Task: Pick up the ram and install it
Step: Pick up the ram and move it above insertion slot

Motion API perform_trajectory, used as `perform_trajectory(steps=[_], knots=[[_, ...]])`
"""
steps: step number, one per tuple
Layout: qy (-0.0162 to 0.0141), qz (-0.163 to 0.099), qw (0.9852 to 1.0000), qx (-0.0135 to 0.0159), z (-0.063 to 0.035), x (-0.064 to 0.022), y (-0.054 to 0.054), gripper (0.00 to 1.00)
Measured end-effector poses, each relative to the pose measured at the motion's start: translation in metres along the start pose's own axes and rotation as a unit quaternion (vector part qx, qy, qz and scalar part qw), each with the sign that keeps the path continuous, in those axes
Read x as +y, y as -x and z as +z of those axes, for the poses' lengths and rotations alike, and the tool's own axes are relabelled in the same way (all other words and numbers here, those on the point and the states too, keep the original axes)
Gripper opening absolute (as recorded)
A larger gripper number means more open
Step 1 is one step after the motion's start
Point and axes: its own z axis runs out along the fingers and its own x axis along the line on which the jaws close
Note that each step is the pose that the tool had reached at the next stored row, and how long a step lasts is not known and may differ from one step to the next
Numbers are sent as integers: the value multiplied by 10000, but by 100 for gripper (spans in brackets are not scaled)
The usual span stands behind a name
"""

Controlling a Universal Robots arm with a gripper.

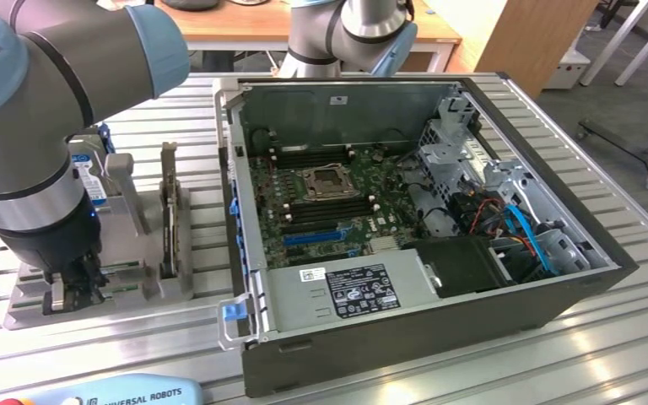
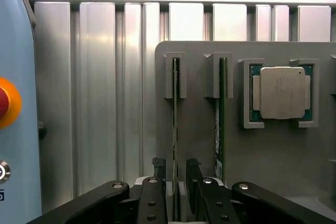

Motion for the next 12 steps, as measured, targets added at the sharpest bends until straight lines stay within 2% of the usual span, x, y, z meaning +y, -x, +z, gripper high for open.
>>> perform_trajectory(steps=[12], knots=[[4, -8, 10000, 1, -14, -8, 0, 29]])
